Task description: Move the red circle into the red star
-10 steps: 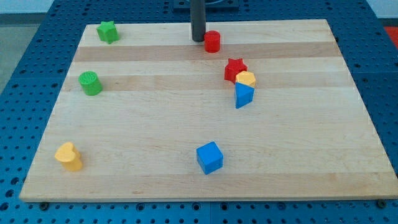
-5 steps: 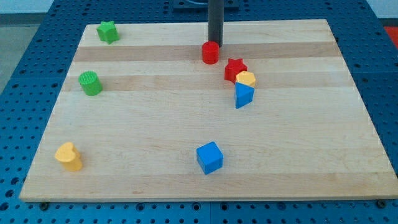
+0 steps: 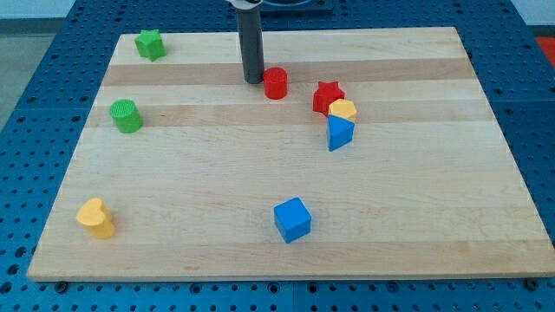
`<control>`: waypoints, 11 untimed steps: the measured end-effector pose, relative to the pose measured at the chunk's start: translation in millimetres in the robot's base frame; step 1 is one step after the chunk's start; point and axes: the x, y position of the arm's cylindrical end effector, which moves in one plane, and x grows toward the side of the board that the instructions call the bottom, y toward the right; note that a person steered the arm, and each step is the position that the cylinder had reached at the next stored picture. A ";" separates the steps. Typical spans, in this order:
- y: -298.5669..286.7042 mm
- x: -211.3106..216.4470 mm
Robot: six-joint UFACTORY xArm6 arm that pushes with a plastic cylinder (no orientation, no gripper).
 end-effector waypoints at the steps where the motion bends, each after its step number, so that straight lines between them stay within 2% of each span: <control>1: 1.3 0.8; 3: 4.3 -11.4; 5: 12.4 17.7; 7: 36.1 21.0; 11: 39.9 36.8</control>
